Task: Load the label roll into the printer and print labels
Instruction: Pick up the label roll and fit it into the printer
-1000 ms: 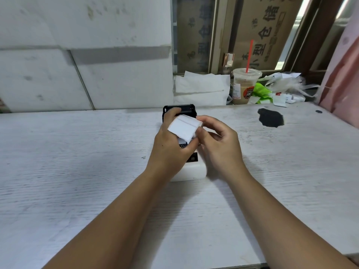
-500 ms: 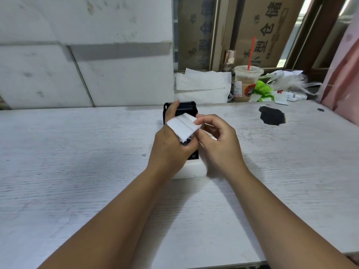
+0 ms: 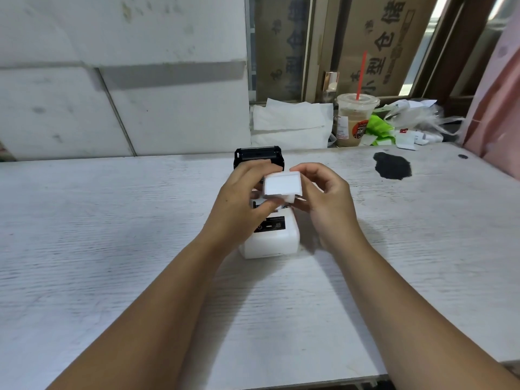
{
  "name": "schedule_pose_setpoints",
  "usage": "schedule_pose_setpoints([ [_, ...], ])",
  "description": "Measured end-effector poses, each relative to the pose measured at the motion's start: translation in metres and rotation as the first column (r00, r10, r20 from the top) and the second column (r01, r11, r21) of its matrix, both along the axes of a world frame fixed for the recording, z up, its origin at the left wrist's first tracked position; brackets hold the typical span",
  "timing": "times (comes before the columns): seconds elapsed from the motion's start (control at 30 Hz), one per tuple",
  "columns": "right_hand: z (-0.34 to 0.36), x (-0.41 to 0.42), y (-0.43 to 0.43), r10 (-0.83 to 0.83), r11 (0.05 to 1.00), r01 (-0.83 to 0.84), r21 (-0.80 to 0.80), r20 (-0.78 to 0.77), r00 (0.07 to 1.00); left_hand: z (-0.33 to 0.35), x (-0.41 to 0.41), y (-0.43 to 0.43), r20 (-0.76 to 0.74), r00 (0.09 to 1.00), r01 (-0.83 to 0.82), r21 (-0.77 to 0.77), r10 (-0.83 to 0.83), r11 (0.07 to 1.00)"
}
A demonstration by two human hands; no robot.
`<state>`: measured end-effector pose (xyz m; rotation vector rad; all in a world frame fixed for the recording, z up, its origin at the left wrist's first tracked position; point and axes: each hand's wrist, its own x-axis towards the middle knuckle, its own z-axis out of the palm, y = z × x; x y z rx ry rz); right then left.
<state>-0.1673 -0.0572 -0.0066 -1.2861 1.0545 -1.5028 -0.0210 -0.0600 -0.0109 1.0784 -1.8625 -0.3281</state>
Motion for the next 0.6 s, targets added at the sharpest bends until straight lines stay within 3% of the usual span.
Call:
schedule_pose_setpoints([
  [0.1,-0.0006,0.0009,-0.0007,0.011,1.0,-0.012,0.012,0.003,1.0,0.0,0.0009,-0.0012,0.076,0.996,-0.032,-0.048,0.036,0.998],
  [0.4,-0.0015,0.0012,0.0009,0.065,0.998,-0.064,0.013,-0.107,0.992,0.0033,-0.0009,0.0035,-0.049,0.998,-0.033,0.05,0.035,0.998],
  [0.6,-0.0047,0.0036,0.0,0.032,0.999,-0.03,0.037,-0.049,0.998,0.0004,0.0035,0.0007,-0.037,0.999,0.017,0.113,-0.013,0.993],
])
